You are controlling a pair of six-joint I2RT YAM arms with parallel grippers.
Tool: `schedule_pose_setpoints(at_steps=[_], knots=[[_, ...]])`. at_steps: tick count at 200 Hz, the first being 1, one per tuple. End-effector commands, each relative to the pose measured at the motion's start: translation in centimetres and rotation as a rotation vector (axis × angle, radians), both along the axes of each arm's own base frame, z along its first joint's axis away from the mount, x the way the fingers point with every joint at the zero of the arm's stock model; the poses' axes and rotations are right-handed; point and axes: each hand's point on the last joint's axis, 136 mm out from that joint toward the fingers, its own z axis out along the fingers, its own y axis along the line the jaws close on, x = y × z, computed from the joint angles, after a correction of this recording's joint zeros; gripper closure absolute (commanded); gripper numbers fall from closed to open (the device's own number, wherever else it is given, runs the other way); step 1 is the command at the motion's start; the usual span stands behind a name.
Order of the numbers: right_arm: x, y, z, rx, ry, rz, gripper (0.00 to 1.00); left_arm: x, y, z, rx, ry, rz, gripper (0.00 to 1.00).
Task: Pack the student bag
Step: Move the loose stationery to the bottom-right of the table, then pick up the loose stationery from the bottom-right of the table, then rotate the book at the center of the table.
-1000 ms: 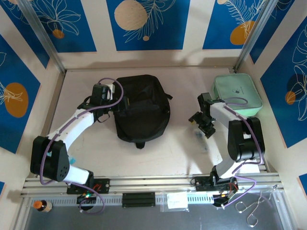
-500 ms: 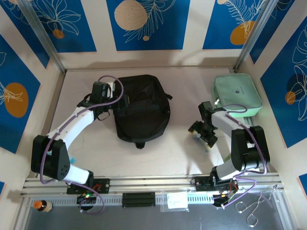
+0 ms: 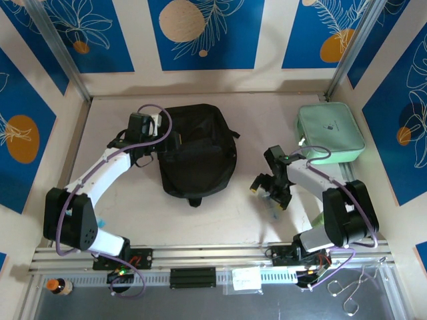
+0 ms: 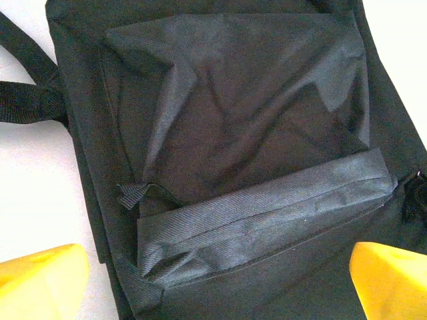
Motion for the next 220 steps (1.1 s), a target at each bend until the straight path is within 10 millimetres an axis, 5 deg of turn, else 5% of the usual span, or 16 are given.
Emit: schedule_pose_setpoints(at_steps=[1,34,131,175,220], knots=[[-2.0,1.1,0.1,0.072,0.004,0.011,0.01,0.6,-0.3,0.8,-0.039,0.001,-0.003,0.00],[-3.6,1.9,0.0,0.036,-0.009,0.062,0.02,0.8,-0.9,0.4,-0.070,0.016,-0.011,0.00],[-4.0,0.3,-1.9,-0.170,0.062,0.054,0.41,-1.0,-4.1,0.1,-0.135,0.051,-0.143,0.04],[-3.1,0.4,-2.1,-0.171,0.047,0.059,0.57,-4.0,-8.0,-3.4,-0.097,0.134,-0.253,0.09],[0.0,0.5,0.4,-0.173,-0.083,0.094,0.66,-7.1,-12.5,-7.7,-0.059,0.234,-0.324,0.14]])
